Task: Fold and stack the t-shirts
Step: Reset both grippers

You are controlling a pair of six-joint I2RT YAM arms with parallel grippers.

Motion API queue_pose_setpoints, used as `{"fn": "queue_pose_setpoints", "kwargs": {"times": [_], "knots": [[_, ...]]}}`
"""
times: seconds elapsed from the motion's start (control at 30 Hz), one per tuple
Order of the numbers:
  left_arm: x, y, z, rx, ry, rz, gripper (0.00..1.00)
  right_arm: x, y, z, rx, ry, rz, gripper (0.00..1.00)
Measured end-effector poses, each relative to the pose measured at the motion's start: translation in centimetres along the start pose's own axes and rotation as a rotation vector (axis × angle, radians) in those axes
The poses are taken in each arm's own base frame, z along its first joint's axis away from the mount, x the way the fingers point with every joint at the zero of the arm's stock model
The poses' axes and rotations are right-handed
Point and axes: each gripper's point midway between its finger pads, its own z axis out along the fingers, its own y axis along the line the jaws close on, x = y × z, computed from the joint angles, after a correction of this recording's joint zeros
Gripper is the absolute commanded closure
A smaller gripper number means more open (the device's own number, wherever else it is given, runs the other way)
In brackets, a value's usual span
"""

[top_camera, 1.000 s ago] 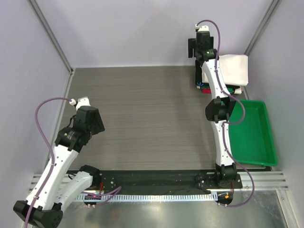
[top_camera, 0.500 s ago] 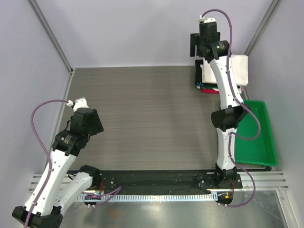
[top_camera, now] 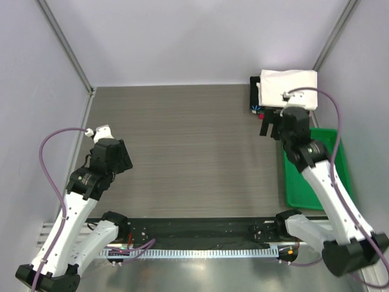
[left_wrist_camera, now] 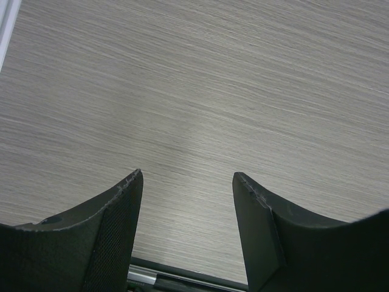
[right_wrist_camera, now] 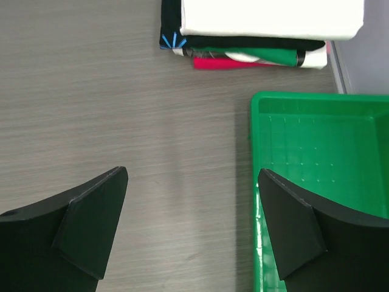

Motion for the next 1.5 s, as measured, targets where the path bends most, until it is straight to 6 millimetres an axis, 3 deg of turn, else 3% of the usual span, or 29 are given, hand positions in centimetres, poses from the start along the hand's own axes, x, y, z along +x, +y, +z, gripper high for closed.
{"fn": "queue_pose_setpoints", "kwargs": {"times": [0.17,0.33,0.5,0.6,0.83,0.87,0.93,1.07,1.13,1.23,1.37,1.43,1.5], "knots": [[0.0,0.0,0.0,0.001,-0.002,-0.001,0.36,3.1,-1.3,-3.0,-0.037,-0.159,0.114,0.03],[-0.1,0.0,0.0,0.003,-0.008,0.002,0.29,7.4,-1.8,-3.3,-0.049,-0.177,0.170,0.02],[0.2,0.2,0.9,-0.007,-0.036,0.027,0.14,9.0,-1.8,-3.2,-0.047,-0.164,0.228,0.01],[0.7,0.1,2.8,-0.013,-0.067,0.050,0.11,8.9,-1.4,-2.9,-0.054,-0.147,0.269,0.01],[5.7,0.0,10.1,-0.040,-0.064,0.112,0.08,8.4,-0.9,-3.3,-0.078,-0.157,0.320,0.01],[5.8,0.3,11.1,-0.060,-0.076,0.098,0.11,8.3,-0.9,-3.4,-0.083,-0.162,0.325,0.01],[5.6,2.2,13.1,-0.143,-0.092,0.046,0.11,8.2,-0.8,-3.6,-0.094,-0.169,0.334,0.01],[2.1,4.2,16.9,-0.227,-0.150,-0.045,0.12,8.2,-0.6,-3.6,-0.104,-0.166,0.336,0.00],[1.4,4.7,18.3,-0.231,-0.178,-0.045,0.12,8.2,-0.6,-3.6,-0.103,-0.166,0.337,0.00],[1.3,4.2,20.0,-0.174,-0.246,-0.020,0.12,8.2,-0.7,-3.6,-0.099,-0.166,0.337,0.01],[3.3,2.4,21.6,-0.034,-0.271,0.051,0.12,8.3,-0.6,-3.0,-0.090,-0.166,0.343,0.00],[4.5,1.7,22.0,0.015,-0.249,0.087,0.11,8.8,-0.7,-2.3,-0.075,-0.160,0.351,0.00],[4.1,1.0,21.9,0.053,-0.270,0.101,0.09,9.4,-0.8,-1.8,-0.056,-0.150,0.360,0.00]]}}
